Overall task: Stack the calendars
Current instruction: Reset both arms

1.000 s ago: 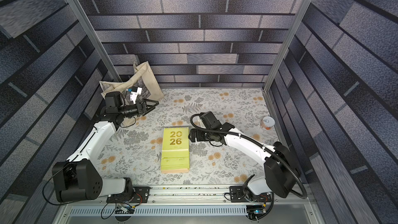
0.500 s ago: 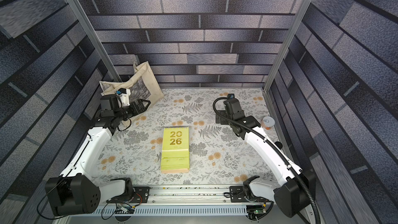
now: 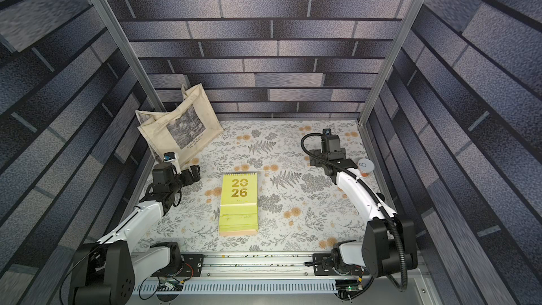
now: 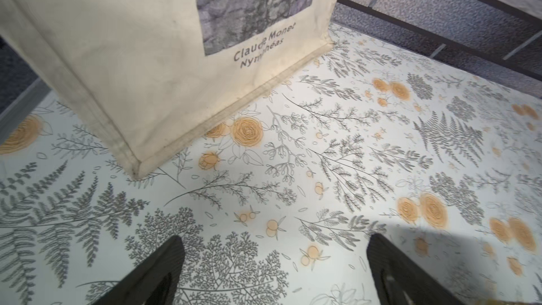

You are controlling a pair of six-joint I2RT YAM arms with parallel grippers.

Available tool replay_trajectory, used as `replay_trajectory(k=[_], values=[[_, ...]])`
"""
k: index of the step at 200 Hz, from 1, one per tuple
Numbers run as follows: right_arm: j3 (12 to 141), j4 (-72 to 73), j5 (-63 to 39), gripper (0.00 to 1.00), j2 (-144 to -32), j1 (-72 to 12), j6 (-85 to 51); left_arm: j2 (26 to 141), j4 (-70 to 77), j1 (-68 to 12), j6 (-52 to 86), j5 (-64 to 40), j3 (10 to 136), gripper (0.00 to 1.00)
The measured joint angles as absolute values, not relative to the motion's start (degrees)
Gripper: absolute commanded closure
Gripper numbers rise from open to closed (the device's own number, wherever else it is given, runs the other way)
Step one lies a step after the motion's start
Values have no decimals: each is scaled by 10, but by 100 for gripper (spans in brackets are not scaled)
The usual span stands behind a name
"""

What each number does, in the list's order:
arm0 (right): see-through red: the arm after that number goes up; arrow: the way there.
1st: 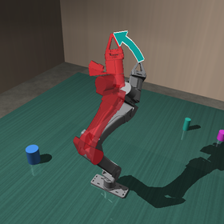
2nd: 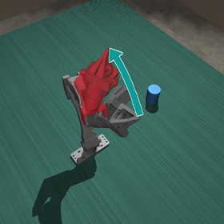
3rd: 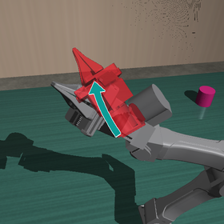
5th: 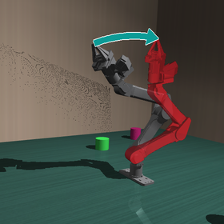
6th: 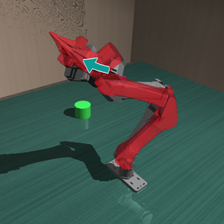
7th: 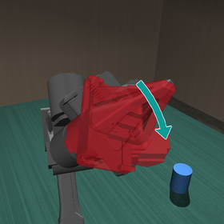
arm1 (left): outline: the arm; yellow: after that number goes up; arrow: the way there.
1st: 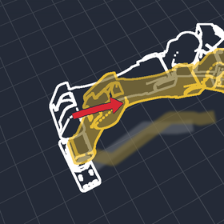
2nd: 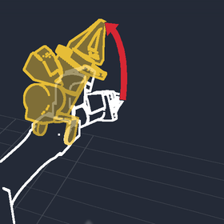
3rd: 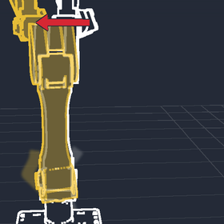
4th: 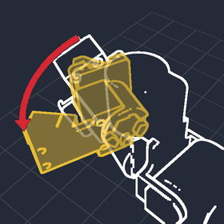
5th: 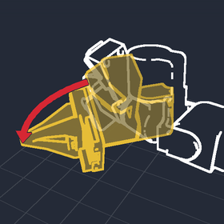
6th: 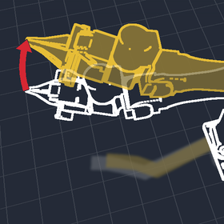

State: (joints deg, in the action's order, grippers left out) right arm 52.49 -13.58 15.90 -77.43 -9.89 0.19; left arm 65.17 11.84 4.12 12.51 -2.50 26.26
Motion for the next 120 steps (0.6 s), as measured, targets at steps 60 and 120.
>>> replay_trajectory(k=[60,120], values=[[438,12,140,0,-855,-86,22,754,211,37,99,52,253,0],[372,165,140,0,-858,-86,39,793,306,39,66,21,254,0]])
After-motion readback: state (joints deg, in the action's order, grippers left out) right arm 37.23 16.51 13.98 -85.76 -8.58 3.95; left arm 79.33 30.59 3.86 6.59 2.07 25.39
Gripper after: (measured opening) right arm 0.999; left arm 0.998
